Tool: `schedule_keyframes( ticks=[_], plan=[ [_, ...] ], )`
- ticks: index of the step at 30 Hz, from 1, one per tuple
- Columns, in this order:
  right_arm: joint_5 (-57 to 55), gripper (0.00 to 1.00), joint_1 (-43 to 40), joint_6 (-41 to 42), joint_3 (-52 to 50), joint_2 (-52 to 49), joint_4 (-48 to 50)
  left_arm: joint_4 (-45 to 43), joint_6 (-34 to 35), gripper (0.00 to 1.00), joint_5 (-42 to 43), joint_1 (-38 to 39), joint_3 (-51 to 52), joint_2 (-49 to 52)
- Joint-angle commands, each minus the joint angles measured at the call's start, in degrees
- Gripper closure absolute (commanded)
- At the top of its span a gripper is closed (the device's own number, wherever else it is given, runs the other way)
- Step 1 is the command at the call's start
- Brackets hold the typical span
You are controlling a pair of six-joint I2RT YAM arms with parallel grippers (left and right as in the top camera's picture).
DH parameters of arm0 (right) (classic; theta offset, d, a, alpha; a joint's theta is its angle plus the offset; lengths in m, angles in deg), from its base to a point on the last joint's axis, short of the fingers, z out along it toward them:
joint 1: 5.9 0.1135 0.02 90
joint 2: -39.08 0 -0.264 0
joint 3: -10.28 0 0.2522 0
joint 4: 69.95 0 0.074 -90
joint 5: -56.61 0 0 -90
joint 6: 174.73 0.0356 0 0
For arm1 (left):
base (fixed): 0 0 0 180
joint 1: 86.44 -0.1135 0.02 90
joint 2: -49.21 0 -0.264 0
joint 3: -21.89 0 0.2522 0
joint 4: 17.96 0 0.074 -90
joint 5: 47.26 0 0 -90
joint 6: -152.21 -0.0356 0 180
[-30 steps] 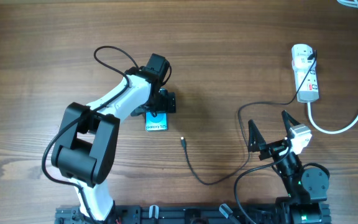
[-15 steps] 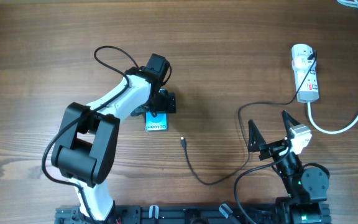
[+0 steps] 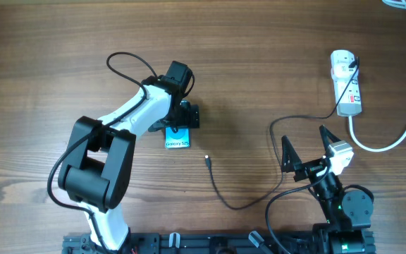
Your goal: Plug charger to phone and switch on socket
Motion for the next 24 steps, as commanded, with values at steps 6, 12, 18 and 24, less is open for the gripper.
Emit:
schedule_keyframes(
  ticks=[6,12,18,24],
  plan=[
    [-0.33,0.00,-0.20,0.92,-0.04,0.46,0.15,-1.01,-2.51,0.00,2.25,-1.01,3.87,6.03],
    [-0.33,0.00,-0.17,0.92,-0.04,0.46,0.15,-0.11,-3.30,0.00,2.27,-1.01,3.87,6.03],
    [-0.33,0.01,-0.17,0.92,-0.04,0.46,0.15,-0.55,-3.30,0.11,2.25,-1.01,3.87,6.03],
    [-0.33,0.00,-0.17,0.92,-0.04,0.46,0.15,0.20,-3.26,0.28,2.25,-1.01,3.87,5.99]
  ],
)
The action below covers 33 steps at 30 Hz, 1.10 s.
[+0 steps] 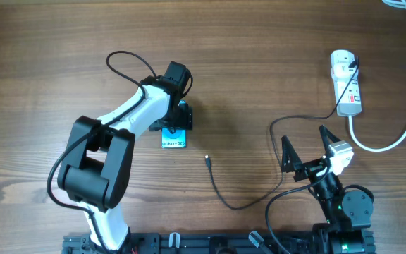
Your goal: Plug charger to phone and switch on socket
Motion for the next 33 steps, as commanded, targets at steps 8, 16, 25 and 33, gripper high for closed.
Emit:
schedule_keyframes(
  ticks=[8,16,25,33],
  plan=[
    [-0.31,0.00,-0.20,0.92,-0.04,0.46,0.15,-0.66,1.01,0.36,3.67,-0.57,3.41,5.81],
    [-0.31,0.00,-0.17,0.92,-0.04,0.46,0.15,1.36,0.98,0.39,7.50,-2.73,1.38,-6.38],
    [10.34,0.00,-0.17,5.62,-0.04,0.46,1.53,0.35,-10.84,0.39,30.95,-9.81,1.53,-8.50],
    [20.15,0.00,-0.20,17.09,16.33,-12.70,-5.11,0.50,-12.50,0.39,35.08,-10.01,1.57,-8.50]
  ],
)
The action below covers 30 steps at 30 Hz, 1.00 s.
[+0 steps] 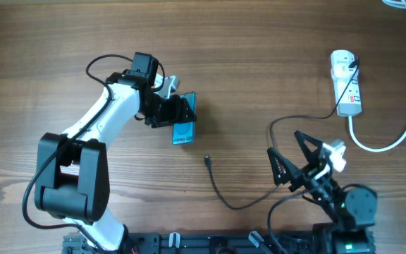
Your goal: Plug charger to phone and switch on socket
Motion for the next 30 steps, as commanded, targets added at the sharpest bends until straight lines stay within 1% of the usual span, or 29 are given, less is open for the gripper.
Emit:
schedule_keyframes(
  ticks=[1,2,4,5,6,7,8,9,10,11,13,15,17,19,21,25,26,27,28,29,30],
  plan=[
    [3.56,0.00,-0.20,-0.92,16.94,-13.20,-8.57,-0.33,-1.46,0.39,4.39,-0.39,0.04,-0.83],
    [5.11,0.00,-0.20,-3.41,25.29,-21.20,-16.61,-0.42,-1.46,0.39,5.53,-0.39,0.04,-0.83],
    [7.13,0.01,-0.17,-5.64,38.91,-34.18,-30.86,-0.85,-0.61,0.39,7.43,-0.39,0.04,-0.83],
    [8.02,0.00,-0.17,-6.21,45.55,-41.20,-38.07,-1.86,1.57,0.39,7.37,-0.39,0.04,-0.83],
    [10.43,0.00,-0.17,-4.17,49.62,-46.75,-41.09,-3.10,2.91,0.39,7.39,-0.39,0.04,-0.83],
    [14.58,0.00,-0.17,-0.85,51.28,-50.31,-41.48,-3.96,3.06,0.39,7.39,-0.37,0.04,-0.83],
    [20.26,0.00,-0.17,-0.85,51.47,-54.12,-39.89,-4.22,3.04,0.39,7.34,-0.37,0.04,-0.83],
    [25.53,0.13,-0.11,-0.96,51.45,-58.01,-38.56,-4.07,2.99,0.39,7.34,-0.39,0.04,-0.83],
    [26.47,0.24,0.61,-1.57,51.45,-60.85,-38.36,-3.87,2.91,0.39,7.32,-0.37,0.04,-0.83],
    [22.69,0.29,3.41,-3.52,51.41,-64.17,-38.47,-3.87,2.80,0.39,7.10,-0.37,0.04,-0.83],
    [15.02,0.28,8.61,-3.06,51.32,-67.87,-38.10,-3.89,2.75,0.39,6.67,-0.37,0.04,-0.83],
    [10.10,0.26,15.17,-1.42,51.32,-71.89,-34.80,-3.89,1.86,0.39,6.69,-0.37,0.04,-0.79],
    [4.11,0.23,22.12,2.36,51.32,-76.50,-28.83,-3.87,1.68,0.39,6.69,-0.37,0.04,-0.79],
    [0.37,0.21,26.91,2.99,51.32,-81.09,-23.32,-3.87,1.70,0.39,6.71,-0.37,0.04,-0.79],
    [0.24,0.20,30.36,2.99,51.32,-86.73,-17.57,-3.82,1.70,0.39,6.71,-0.37,0.04,-0.79],
    [0.72,0.19,30.91,6.21,51.32,-94.38,-10.49,-3.78,1.70,0.38,6.75,-0.37,0.09,-0.79],
    [0.70,0.26,30.91,6.73,51.32,-95.25,-9.38,-3.78,1.70,0.38,6.73,-0.37,0.09,-0.79],
    [0.46,0.38,30.88,7.17,51.32,-95.25,-8.92,-3.78,1.70,0.38,6.73,-0.37,0.09,-0.79],
    [0.50,0.53,30.88,7.26,51.32,-95.23,-7.93,-3.78,1.70,0.38,6.73,-0.37,0.09,-0.79],
    [0.50,0.66,30.88,7.45,51.32,-95.23,-6.93,-3.78,1.70,0.38,6.73,-0.37,0.09,-0.79],
    [0.48,0.73,30.88,7.45,51.32,-95.23,-6.45,-3.78,1.70,0.38,6.73,-0.37,0.09,-0.79]
  ],
)
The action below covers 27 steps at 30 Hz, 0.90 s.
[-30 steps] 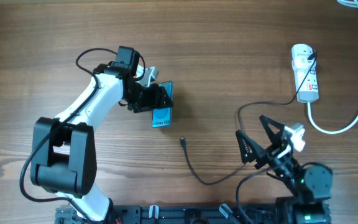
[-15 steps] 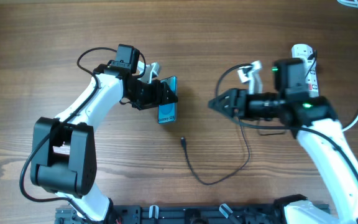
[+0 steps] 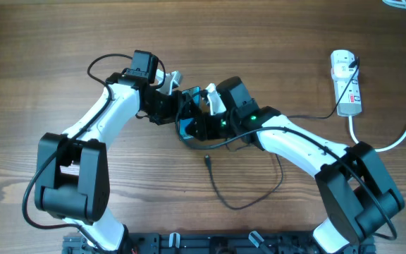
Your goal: Plug charger to phone and switch on socket
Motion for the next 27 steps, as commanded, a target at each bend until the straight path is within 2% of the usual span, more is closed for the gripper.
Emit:
schedule_keyframes(
  ticks=[1,3,5,6,8,10,15,16,19,24,27],
  plan=[
    [-0.74,0.74,-0.07,0.74,0.61,-0.66,0.81,-0.11,-0.72,0.38,1.57,-0.37,-0.02,-0.79],
    [-0.68,0.82,-0.07,0.83,0.61,-0.66,0.70,-0.11,-0.72,0.38,1.55,-0.37,-0.02,-0.79],
    [-0.48,0.89,-0.09,8.44,0.61,-0.66,0.63,-0.11,-0.72,0.36,1.55,-0.37,-0.02,-0.79],
    [-0.48,0.96,-0.09,9.64,0.61,-0.66,0.68,-0.07,-0.72,0.35,1.55,-0.37,-0.02,-0.79],
    [0.68,0.96,-0.24,8.09,0.61,-0.63,1.01,0.39,-0.74,0.29,1.57,-0.37,-0.02,-0.79],
    [9.75,0.96,-1.97,3.67,0.63,0.26,3.82,0.87,-0.74,0.28,3.69,-0.74,-0.04,-0.96],
    [31.30,0.96,-7.41,3.74,0.61,1.51,10.67,-4.39,-1.16,0.30,29.90,-5.68,-0.04,-3.80],
    [34.32,0.96,-8.24,3.82,0.61,1.51,12.87,-6.49,-1.16,0.30,37.94,-6.78,-0.04,-3.98],
    [37.35,0.96,-8.87,5.27,0.61,1.51,18.38,-13.81,-1.11,0.33,53.46,-8.72,-0.04,-3.98],
    [37.24,0.96,-8.90,6.60,0.61,1.51,20.28,-16.11,-0.92,0.46,54.42,-8.85,-0.04,-4.07],
    [36.48,0.96,-10.56,6.69,0.61,1.51,21.97,-16.41,-0.92,0.49,54.45,-8.83,-0.04,-4.07]
  ],
)
